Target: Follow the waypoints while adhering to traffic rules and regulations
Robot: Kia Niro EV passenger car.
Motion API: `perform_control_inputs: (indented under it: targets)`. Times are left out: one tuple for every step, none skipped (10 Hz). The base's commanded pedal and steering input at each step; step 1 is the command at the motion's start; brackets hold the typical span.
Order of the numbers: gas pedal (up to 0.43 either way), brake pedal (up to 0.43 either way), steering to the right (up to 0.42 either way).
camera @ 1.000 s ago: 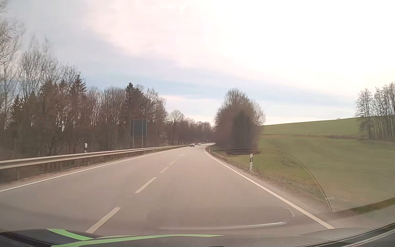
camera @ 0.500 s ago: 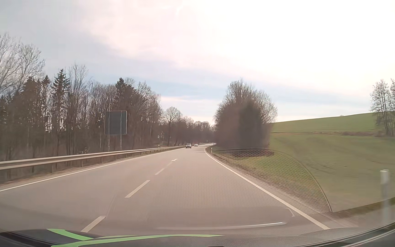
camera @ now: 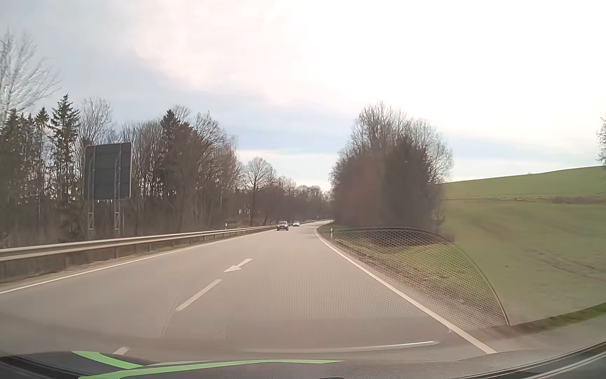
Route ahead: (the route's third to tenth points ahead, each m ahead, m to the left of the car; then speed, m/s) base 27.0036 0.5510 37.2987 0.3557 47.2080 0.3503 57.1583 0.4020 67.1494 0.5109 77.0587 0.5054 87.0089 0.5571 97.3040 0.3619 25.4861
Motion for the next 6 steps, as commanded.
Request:
perform_control_inputs:
  targets:
    - [0.209, 0.0, 0.001]
    - [0.209, 0.0, 0.001]
    - [0.209, 0.0, 0.001]
    - [0.209, 0.0, 0.001]
    - [0.209, 0.0, 0.001]
    - [0.209, 0.0, 0.001]
